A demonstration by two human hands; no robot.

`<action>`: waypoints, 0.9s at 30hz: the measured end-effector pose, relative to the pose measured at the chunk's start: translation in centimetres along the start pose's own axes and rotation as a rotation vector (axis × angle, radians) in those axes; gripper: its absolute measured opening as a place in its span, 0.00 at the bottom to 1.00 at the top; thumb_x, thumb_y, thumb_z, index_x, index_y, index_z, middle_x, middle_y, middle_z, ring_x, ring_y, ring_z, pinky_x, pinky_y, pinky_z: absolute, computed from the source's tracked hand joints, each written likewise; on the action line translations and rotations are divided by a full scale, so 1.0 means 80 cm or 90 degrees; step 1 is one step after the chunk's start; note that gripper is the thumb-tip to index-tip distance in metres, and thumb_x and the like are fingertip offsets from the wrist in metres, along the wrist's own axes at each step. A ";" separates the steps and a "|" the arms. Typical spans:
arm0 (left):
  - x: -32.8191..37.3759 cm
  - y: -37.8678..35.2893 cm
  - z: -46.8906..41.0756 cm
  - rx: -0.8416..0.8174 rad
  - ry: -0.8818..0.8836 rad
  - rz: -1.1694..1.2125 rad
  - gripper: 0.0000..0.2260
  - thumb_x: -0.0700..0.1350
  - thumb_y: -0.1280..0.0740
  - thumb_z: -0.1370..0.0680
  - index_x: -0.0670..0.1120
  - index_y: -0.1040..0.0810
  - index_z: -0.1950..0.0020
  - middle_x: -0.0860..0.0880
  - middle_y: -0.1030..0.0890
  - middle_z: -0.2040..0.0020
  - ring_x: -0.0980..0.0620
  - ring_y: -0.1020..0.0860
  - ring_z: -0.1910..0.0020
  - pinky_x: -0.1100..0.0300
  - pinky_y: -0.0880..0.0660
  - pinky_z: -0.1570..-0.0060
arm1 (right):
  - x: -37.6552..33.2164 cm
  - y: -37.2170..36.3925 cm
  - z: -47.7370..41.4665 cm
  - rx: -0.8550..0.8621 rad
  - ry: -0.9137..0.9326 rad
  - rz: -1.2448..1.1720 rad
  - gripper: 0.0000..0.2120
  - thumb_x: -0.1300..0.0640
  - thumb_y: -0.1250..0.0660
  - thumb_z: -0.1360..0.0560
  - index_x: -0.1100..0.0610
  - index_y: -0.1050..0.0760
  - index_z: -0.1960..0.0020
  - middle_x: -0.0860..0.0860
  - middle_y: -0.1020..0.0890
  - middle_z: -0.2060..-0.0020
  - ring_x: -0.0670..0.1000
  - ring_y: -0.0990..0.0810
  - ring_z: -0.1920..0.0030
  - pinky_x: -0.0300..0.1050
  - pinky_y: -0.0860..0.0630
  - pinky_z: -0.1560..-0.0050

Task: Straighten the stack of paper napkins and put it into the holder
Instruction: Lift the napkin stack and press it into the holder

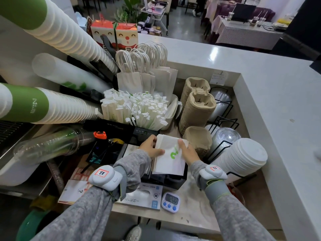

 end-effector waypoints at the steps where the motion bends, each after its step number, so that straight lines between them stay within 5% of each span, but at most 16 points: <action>1: 0.003 0.000 0.001 -0.009 -0.020 0.011 0.12 0.35 0.31 0.28 0.45 0.33 0.52 0.40 0.19 0.47 0.47 0.22 0.52 0.51 0.24 0.48 | -0.002 0.000 0.000 -0.003 0.004 -0.049 0.31 0.39 0.45 0.23 0.61 0.34 0.31 0.60 0.26 0.34 0.59 0.27 0.34 0.55 0.33 0.30; 6: 0.022 0.004 0.005 -0.029 -0.098 0.008 0.12 0.33 0.33 0.27 0.45 0.33 0.51 0.45 0.24 0.51 0.49 0.25 0.51 0.51 0.26 0.43 | -0.011 0.003 -0.003 0.006 0.002 -0.282 0.33 0.38 0.48 0.23 0.61 0.35 0.29 0.59 0.29 0.31 0.58 0.30 0.31 0.54 0.37 0.26; 12: 0.028 0.006 0.008 -0.011 -0.125 0.004 0.13 0.33 0.38 0.23 0.46 0.39 0.46 0.45 0.27 0.49 0.50 0.29 0.49 0.58 0.28 0.52 | -0.017 -0.004 -0.001 0.050 0.005 -0.384 0.32 0.36 0.45 0.25 0.54 0.35 0.28 0.56 0.31 0.28 0.57 0.34 0.28 0.57 0.39 0.26; 14: 0.024 0.006 0.009 0.011 -0.121 0.010 0.14 0.32 0.40 0.23 0.45 0.41 0.46 0.45 0.29 0.50 0.51 0.30 0.49 0.63 0.31 0.58 | -0.018 -0.009 0.001 0.065 0.002 -0.425 0.30 0.39 0.42 0.25 0.53 0.35 0.28 0.55 0.30 0.30 0.57 0.31 0.31 0.58 0.36 0.28; 17: 0.014 0.000 0.009 0.001 -0.101 0.039 0.15 0.30 0.41 0.23 0.43 0.41 0.41 0.45 0.30 0.46 0.51 0.31 0.46 0.64 0.31 0.50 | -0.010 -0.012 0.002 0.090 -0.006 -0.468 0.27 0.43 0.39 0.26 0.54 0.33 0.30 0.56 0.26 0.35 0.58 0.26 0.36 0.58 0.31 0.32; 20: 0.015 -0.007 0.010 -0.008 -0.087 0.056 0.27 0.32 0.37 0.25 0.43 0.45 0.30 0.44 0.32 0.37 0.52 0.31 0.43 0.73 0.29 0.55 | -0.003 -0.011 0.003 0.093 -0.013 -0.524 0.23 0.45 0.36 0.27 0.54 0.29 0.36 0.56 0.22 0.44 0.55 0.21 0.50 0.55 0.24 0.43; 24: 0.022 -0.016 0.010 0.003 -0.053 0.133 0.41 0.46 0.31 0.36 0.46 0.47 0.27 0.43 0.34 0.31 0.47 0.34 0.32 0.56 0.36 0.30 | 0.001 -0.013 0.003 0.086 -0.030 -0.566 0.25 0.44 0.34 0.28 0.58 0.25 0.38 0.60 0.20 0.41 0.60 0.21 0.43 0.58 0.26 0.37; 27: 0.025 -0.019 0.010 0.017 -0.042 0.151 0.43 0.52 0.32 0.37 0.48 0.47 0.26 0.44 0.35 0.29 0.46 0.37 0.28 0.47 0.38 0.28 | -0.003 -0.018 0.010 0.082 -0.002 -0.562 0.14 0.45 0.35 0.27 0.52 0.23 0.45 0.60 0.20 0.40 0.58 0.21 0.42 0.57 0.27 0.34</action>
Point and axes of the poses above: each hand's wrist, its own z-axis away from the middle knuckle, its own y-axis out of the back of the hand, x = y × z, the point moved 7 cm from there along -z, towards the middle knuckle
